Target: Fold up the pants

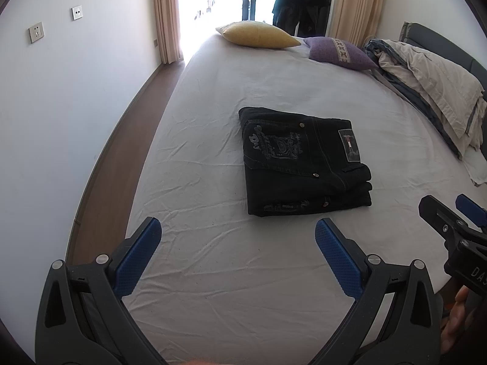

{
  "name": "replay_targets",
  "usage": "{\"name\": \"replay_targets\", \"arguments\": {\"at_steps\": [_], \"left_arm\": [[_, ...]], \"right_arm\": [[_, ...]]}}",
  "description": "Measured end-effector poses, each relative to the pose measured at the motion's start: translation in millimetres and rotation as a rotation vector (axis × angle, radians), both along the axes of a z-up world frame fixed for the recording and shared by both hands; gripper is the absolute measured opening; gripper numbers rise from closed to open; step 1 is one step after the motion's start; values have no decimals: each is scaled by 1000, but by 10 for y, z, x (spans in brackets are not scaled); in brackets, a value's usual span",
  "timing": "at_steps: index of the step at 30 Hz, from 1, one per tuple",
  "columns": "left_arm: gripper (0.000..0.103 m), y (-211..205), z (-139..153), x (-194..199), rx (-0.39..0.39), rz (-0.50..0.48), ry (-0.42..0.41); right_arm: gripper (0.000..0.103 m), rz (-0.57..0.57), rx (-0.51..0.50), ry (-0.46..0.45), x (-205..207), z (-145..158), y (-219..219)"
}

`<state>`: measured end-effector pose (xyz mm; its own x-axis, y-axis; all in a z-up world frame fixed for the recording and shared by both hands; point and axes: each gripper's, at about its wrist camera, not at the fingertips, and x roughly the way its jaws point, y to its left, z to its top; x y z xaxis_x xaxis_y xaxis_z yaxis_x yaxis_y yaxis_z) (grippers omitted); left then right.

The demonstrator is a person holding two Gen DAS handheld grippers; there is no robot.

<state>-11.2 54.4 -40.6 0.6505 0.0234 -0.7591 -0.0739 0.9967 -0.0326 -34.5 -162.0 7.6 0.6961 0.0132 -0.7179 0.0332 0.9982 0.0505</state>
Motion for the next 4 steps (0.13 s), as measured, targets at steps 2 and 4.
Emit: {"name": "replay_targets", "arguments": {"at_steps": [2,4], "left_arm": [[103,-49,5,-31,11,-4,-10],[103,-82,15,-58,11,-4,-12]], "right_arm": [[103,-1,1,1,-1,-16,-4],[103,-2,2,3,-12,-36,-15]]}}
